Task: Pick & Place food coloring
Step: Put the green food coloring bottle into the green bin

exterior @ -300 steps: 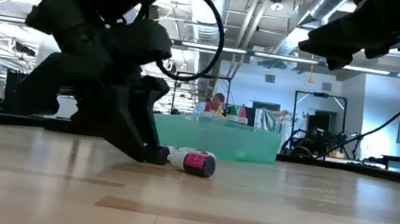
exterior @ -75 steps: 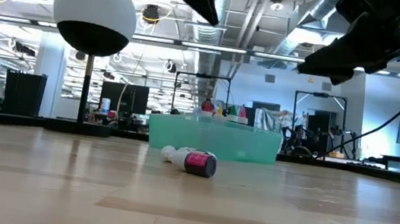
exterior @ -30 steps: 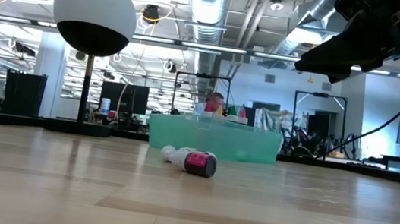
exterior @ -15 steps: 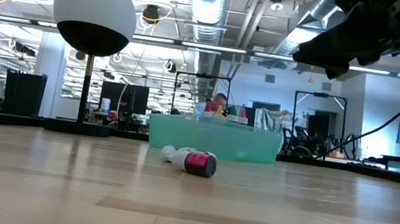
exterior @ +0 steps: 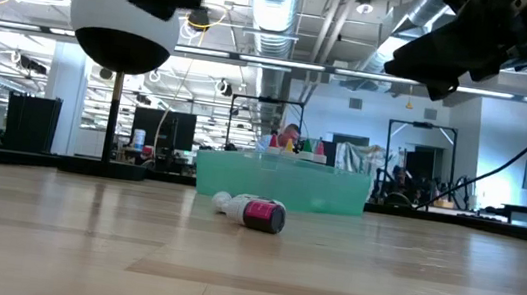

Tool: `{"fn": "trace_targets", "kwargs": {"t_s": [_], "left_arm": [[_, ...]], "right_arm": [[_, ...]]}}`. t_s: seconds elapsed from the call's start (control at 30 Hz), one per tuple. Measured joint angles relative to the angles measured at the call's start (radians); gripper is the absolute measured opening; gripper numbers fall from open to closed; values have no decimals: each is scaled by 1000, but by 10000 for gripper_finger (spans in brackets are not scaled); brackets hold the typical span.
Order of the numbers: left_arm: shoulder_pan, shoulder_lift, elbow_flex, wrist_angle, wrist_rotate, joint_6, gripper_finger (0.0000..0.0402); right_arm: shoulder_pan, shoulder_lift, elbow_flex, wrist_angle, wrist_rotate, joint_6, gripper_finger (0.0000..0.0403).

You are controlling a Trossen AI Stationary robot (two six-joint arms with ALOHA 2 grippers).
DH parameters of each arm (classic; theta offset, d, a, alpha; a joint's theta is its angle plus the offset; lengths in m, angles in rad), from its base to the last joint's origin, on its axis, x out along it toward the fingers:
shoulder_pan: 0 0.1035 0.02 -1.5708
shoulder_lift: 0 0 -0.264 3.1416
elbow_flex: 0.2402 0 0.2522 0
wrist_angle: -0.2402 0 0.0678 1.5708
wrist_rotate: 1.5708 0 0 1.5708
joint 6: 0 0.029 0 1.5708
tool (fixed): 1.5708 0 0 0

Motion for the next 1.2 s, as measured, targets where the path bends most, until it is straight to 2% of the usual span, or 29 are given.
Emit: {"fn": "trace_targets", "kwargs": {"t_s": [0.2,0.43,0.73,0.9,1.0,1.2], "left_arm": [[48,134,88,-128,-104,34,122],[144,303,182,-187,38,89,122],[272,338,207,-263,132,173,122],[311,359,207,-268,132,192,122],[323,370,207,-274,84,193,120],[331,435,207,-255,72,193,101]], "right_arm": [[0,0,0,4,0,0,120],[0,0,0,2,0,0,120],[0,0,0,-1,-1,1,120],[0,0,0,-4,-1,0,120],[0,0,0,-3,-1,0,120],[0,0,0,-12,-1,1,120]]}}
